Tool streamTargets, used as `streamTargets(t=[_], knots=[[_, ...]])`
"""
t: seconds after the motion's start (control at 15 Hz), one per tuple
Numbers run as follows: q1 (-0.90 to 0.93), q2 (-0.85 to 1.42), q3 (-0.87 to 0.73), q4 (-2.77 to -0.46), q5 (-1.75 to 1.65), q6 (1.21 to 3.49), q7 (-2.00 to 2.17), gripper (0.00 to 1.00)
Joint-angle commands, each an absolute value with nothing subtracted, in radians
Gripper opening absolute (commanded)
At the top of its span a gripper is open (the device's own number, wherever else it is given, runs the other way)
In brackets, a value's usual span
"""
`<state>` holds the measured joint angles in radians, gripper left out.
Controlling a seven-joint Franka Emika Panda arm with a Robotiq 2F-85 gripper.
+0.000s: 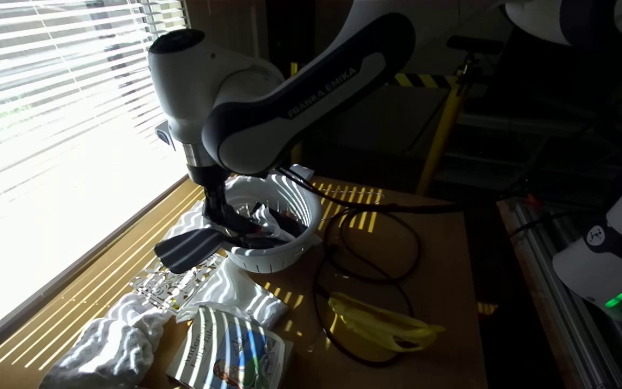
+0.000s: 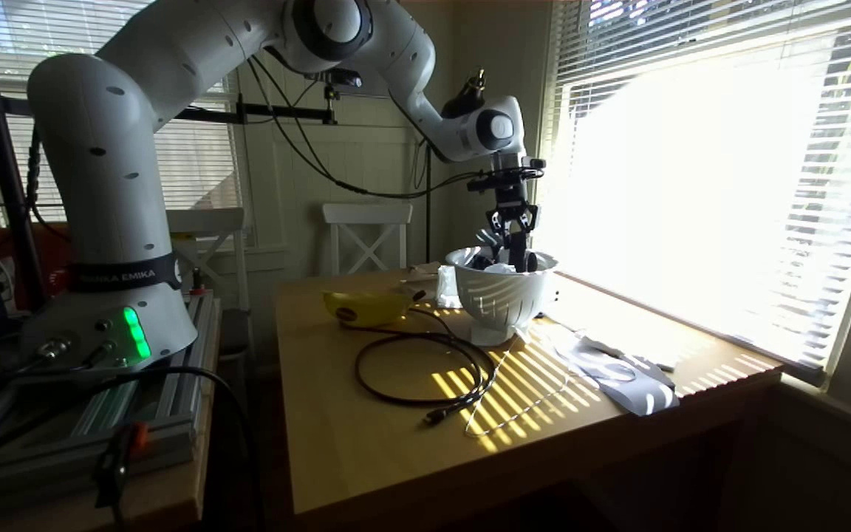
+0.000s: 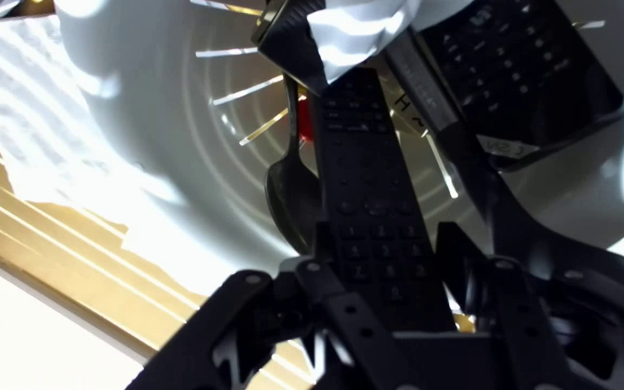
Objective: Remove the black remote control from the white colander.
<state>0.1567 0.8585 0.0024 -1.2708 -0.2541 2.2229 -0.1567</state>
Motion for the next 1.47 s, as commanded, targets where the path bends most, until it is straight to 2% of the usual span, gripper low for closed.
streamTargets(t=[0.0,0.4,0.73,1.4], knots=[[0.191,0.655,-0.021,-1.501,-0.298,2.357,-0.067,0.26],[0.214,0.404,-0.045,-1.751,-0.321,2.473,0.091,0.26],[0.173,0.205,0.006,-1.938,-0.264,2.475,0.065,0.26],[0.107,-0.018,0.082,-2.314,0.142,2.464,-0.056,0.26]])
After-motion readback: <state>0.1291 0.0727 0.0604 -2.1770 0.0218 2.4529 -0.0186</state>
